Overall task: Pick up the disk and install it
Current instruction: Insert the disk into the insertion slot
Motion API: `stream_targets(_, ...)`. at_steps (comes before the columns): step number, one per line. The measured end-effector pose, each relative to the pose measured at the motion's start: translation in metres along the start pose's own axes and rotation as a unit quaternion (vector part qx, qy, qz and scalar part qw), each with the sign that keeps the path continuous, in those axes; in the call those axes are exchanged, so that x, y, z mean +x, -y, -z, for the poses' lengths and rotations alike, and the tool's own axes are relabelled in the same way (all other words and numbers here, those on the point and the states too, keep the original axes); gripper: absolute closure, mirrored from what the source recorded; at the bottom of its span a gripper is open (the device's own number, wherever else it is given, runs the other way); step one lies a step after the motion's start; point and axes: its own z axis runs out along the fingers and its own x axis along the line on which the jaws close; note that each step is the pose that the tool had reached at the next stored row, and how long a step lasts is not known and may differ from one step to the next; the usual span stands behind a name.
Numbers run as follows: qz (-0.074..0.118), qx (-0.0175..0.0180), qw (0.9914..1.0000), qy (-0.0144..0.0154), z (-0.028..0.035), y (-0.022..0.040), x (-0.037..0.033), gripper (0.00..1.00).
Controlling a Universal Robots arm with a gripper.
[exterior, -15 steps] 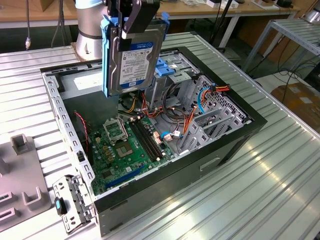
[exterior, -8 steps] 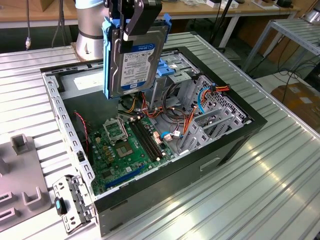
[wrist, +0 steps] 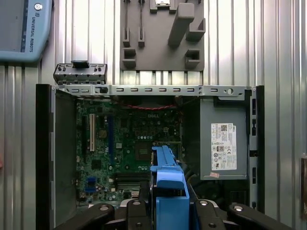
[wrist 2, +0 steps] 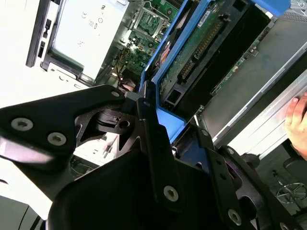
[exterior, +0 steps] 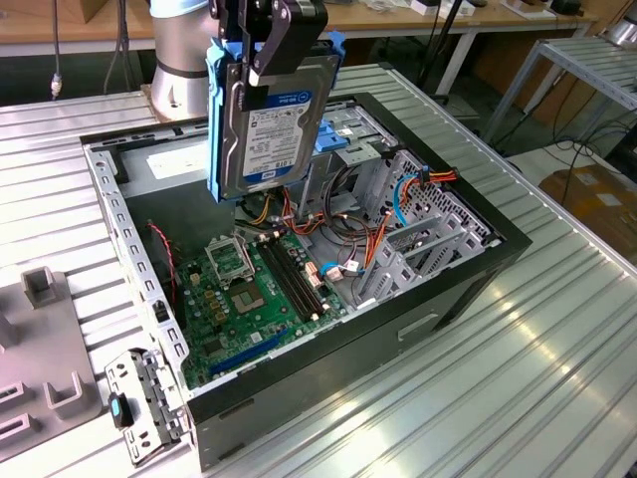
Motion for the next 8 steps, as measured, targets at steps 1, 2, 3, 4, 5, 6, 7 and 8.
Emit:
stream_targets(1,0.0,0.0,1.0,0.0,0.0,0.0,0.001,0.63)
stream_targets(2,0.0,0.0,1.0,0.0,0.0,0.0,0.0016,0.63)
stream_targets(3,0.0,0.0,1.0,0.0,0.0,0.0,0.002,0.63)
stream_targets(4,0.0,0.0,1.0,0.0,0.0,0.0,0.0028,0.63)
stream_targets(5,0.0,0.0,1.0,0.0,0.0,0.0,0.0033,0.63)
stream_targets(6,0.0,0.0,1.0,0.0,0.0,0.0,0.0037,0.63)
stream_targets(7,0.0,0.0,1.0,0.0,0.0,0.0,0.0042,0.63)
stream_targets(8,0.0,0.0,1.0,0.0,0.0,0.0,0.0045,0.63)
